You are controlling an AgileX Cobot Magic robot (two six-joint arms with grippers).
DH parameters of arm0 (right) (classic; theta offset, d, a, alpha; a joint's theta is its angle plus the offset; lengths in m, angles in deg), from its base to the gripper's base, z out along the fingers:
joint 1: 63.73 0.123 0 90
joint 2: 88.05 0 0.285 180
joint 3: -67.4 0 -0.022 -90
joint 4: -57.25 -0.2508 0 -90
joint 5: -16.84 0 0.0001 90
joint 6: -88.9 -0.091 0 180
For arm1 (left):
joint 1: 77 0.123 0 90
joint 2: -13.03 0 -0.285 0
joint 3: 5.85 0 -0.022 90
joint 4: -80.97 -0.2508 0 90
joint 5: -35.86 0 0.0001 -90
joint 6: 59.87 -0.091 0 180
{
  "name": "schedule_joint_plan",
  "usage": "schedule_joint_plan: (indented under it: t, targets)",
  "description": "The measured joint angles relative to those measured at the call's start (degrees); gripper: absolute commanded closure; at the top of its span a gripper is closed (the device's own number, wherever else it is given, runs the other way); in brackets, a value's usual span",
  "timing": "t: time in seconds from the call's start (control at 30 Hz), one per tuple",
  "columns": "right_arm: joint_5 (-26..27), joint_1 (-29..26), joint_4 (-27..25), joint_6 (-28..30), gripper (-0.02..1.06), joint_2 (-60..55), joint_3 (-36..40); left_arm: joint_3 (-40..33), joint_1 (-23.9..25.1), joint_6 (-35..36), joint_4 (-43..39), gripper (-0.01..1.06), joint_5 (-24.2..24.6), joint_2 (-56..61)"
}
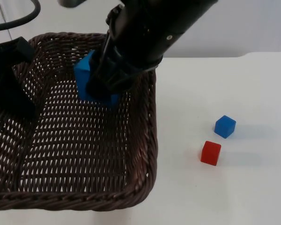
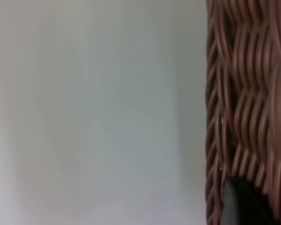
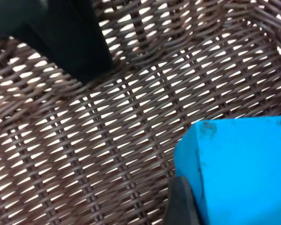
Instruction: Pick up the basket with the left hand and place the largest block into the basket with the right hand.
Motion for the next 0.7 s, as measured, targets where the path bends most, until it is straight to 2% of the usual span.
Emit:
schedule_joint_plan:
  t: [0.1,0.13,0.27,0.3,0.4,0.43,0.7]
  targets:
    - [0.14,0.0,0.0,0.0,0.94,-0.87,0.0,0.0,0.0,0.0,0.0,1.05,0.0,0.0]
    - [0.14,0.0,0.0,0.0,0.94,-1.2,0.0,0.0,0.0,0.0,0.0,1.05,0.0,0.0]
    - [0.14,0.0,-0.09,0.0,0.45,-1.58,0.0,0.0,0.0,0.0,0.0,1.05,0.0,0.0]
    - [0.14,0.0,-0.09,0.0,0.45,-1.58,0.0,0.0,0.0,0.0,0.0,1.05,0.0,0.0]
    - [0.33,0.0,-0.23,0.0,0.02,-1.58,0.0,-0.04,0.0,0.0,0.0,1.05,0.0,0.0]
    - [0.33,0.0,-0.23,0.0,-0.01,-1.58,0.0,-0.04,0.0,0.0,0.0,1.05,0.0,0.0]
    - [0.47,-0.12,-0.14,-0.11,-0.01,3.97,0.0,-0.13,0.0,0.0,0.0,1.05,0.0,0.0]
